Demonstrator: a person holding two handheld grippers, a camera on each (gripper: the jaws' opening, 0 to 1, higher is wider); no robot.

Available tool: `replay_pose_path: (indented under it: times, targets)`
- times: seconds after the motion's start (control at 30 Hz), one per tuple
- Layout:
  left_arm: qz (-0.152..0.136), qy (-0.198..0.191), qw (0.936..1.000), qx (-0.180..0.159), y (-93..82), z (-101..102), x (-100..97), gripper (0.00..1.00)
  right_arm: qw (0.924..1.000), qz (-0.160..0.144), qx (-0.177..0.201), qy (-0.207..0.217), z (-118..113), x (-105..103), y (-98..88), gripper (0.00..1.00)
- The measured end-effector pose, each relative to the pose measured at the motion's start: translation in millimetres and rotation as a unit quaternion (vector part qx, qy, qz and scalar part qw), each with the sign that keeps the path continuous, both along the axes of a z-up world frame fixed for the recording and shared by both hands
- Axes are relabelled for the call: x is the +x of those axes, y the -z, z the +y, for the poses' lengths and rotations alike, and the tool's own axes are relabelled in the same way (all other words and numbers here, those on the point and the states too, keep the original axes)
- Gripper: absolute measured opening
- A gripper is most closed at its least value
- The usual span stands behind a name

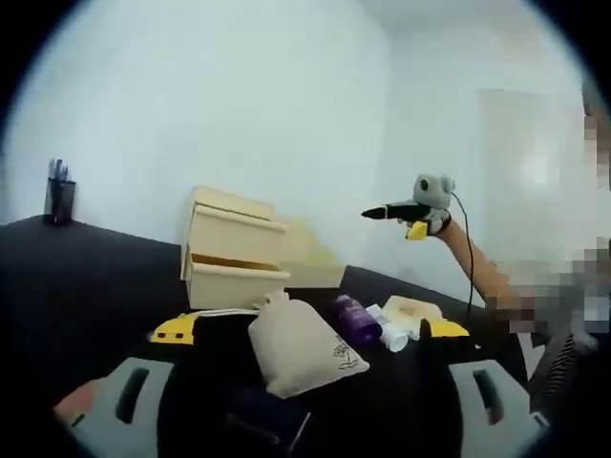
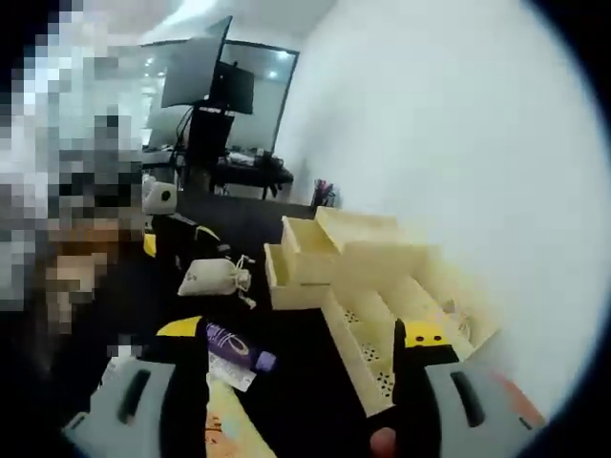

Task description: Open the drawer, pick up the cosmetic bottles from the table one by one, place them into the drawer, release the gripper, close the drawer, and move the gripper away

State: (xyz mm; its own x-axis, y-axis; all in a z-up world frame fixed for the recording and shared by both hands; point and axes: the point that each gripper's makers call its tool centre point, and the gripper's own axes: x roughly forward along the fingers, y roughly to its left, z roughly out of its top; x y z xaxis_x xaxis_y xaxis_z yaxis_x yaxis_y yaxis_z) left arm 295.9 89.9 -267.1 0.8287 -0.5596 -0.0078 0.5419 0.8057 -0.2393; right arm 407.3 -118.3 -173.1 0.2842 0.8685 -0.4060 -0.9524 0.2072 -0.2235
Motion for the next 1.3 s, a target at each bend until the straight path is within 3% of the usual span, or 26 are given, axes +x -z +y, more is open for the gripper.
replay_pose_path:
  times: [0.23,0.37,0.43,0.47,0.53,0.57,0.6,0.67,0.7,0.73,0.8,0.9,1.03,1.13,1.2,1.3]
  targets:
    - [-0.004,-0.009,0.9997,-0.022,-11.2,5.9,-5.1,0.87,0.9994,0.011,-0.003,-0.034,10.5,-27.5,12.0,0.74]
    - [0.024,-0.001,0.9995,-0.021,-10.3,-2.1,-2.6,0.9,0.999,0.016,-0.001,-0.042,13.0,-29.5,15.1,0.74]
    - [0.04,-0.003,0.9992,-0.007,-5.9,-9.5,-1.8,0.91,0.9989,0.016,0.002,-0.045,13.3,-31.6,17.4,0.74]
    - [0.061,-0.011,0.9981,0.004,0.1,-11.3,-0.5,0.9,0.9987,0.017,0.003,-0.047,13.4,-31.6,18.0,0.74]
    - [0.071,-0.011,0.9967,0.037,5.1,-20.9,1.6,0.9,0.9987,0.016,-0.01,-0.047,12.1,-27.4,22.2,0.74]
    - [0.083,-0.035,0.9943,0.056,8.9,-18.4,5.5,0.87,0.9988,0.013,-0.011,-0.045,11.8,-26.2,22.8,0.73]
    - [0.069,-0.049,0.9935,0.077,6.4,-19.5,8.8,0.86,0.9988,0.011,-0.012,-0.045,11.8,-27.0,24.4,0.72]
    - [0.079,-0.099,0.987,0.099,5.8,-14.6,15.3,0.84,0.9986,0.014,-0.01,-0.05,13.0,-29.1,26.0,0.72]
    - [0.072,-0.107,0.9857,0.109,3.5,-17.5,17.4,0.83,0.9985,0.016,-0.009,-0.052,13.3,-28.8,26.6,0.72]
    - [0.093,-0.128,0.9813,0.109,7.1,-15.9,18.7,0.82,0.9984,0.017,-0.009,-0.053,13.7,-28.8,27.8,0.72]
    - [0.117,-0.142,0.9754,0.122,13.8,-18.8,21.4,0.81,0.998,0.017,-0.014,-0.059,14.0,-28.5,30.7,0.72]
    - [0.13,-0.165,0.9678,0.14,20.1,-20.2,28.5,0.79,0.9974,0.022,-0.016,-0.066,14.5,-24.5,31.6,0.71]
    - [0.135,-0.169,0.9654,0.146,20.9,-29.2,33.5,0.73,0.9966,0.024,-0.018,-0.077,18.0,-31.9,35.9,0.7]
    - [0.145,-0.178,0.9595,0.164,22.2,-30.6,36.0,0.7,0.996,0.023,-0.014,-0.085,20.4,-36.1,35.3,0.7]
    - [0.145,-0.183,0.9521,0.198,24.5,-29.9,38.4,0.7,0.9959,0.023,-0.01,-0.087,20.6,-37.1,33.4,0.7]
    - [0.146,-0.204,0.9338,0.255,29.0,-27.0,43.8,0.72,0.9959,0.02,-0.008,-0.088,20.2,-40.0,32.5,0.69]
